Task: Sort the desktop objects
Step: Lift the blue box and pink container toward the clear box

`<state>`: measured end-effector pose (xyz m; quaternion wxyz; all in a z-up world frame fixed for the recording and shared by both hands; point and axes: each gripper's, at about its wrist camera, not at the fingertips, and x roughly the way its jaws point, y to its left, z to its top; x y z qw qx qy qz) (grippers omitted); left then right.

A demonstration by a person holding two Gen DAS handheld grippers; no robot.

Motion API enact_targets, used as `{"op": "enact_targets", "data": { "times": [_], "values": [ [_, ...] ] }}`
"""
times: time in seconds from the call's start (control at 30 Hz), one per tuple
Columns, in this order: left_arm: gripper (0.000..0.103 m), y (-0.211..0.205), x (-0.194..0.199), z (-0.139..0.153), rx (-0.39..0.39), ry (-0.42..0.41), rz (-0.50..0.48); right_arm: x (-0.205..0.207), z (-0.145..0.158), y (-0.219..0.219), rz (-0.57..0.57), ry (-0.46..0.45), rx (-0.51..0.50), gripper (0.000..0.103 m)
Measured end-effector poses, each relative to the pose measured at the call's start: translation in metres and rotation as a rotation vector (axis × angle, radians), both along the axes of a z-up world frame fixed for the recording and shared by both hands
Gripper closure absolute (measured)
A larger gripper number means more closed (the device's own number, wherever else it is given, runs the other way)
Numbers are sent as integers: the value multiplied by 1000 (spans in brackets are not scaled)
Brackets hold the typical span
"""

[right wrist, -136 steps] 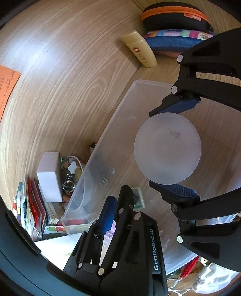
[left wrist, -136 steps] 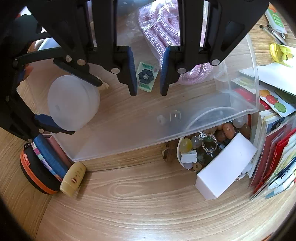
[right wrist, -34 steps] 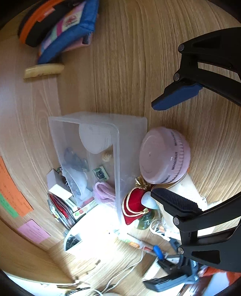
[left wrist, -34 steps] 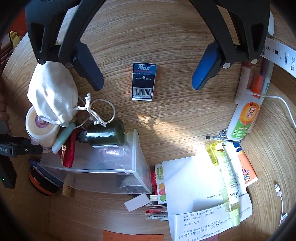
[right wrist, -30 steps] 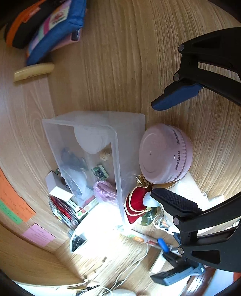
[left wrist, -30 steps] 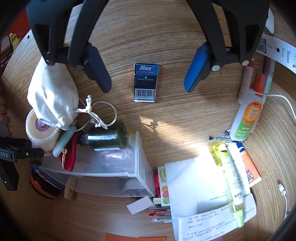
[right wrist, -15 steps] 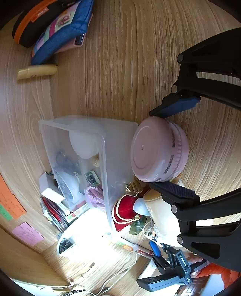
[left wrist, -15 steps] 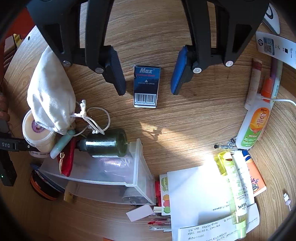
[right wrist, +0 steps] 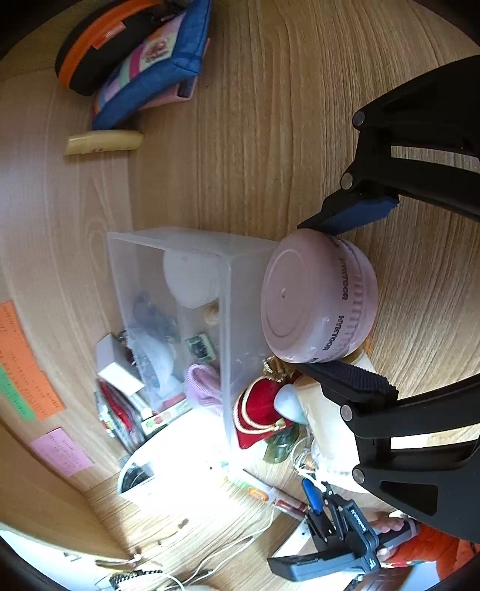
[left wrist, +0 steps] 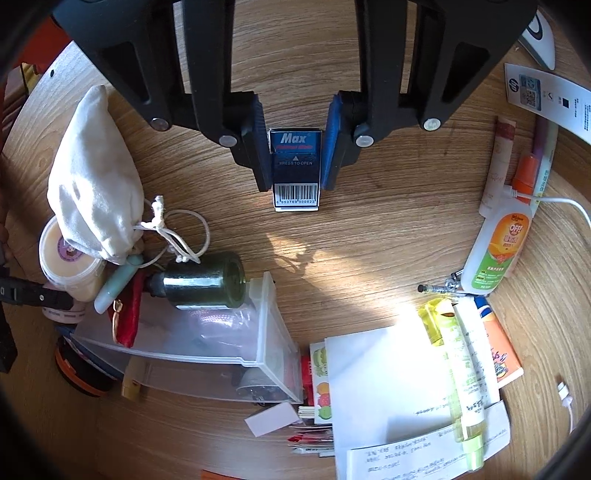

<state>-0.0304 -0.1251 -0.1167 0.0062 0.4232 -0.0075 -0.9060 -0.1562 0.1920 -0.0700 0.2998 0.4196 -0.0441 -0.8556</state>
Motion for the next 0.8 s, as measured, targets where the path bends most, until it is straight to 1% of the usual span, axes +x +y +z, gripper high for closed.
{"op": "enact_targets", "data": {
  "times": [0.17,0.37,0.47,0.53,0.6,0.8],
  "values": [
    [77,-4,5,7,17,42,24,6,10,6,-35,42,7,42],
    [77,3,8,24,22,92,11,10,23,20,-63,80,3,42],
    [77,5,7,35,33,124,2,14,32,22,-70,116,16,42],
    [77,6,5,43,43,149,-4,16,39,23,-66,138,16,42],
    [77,7,2,50,36,175,-5,17,44,24,-60,153,13,42],
    [77,9,-12,70,35,226,-14,14,61,18,-39,199,5,42]
  ]
}}
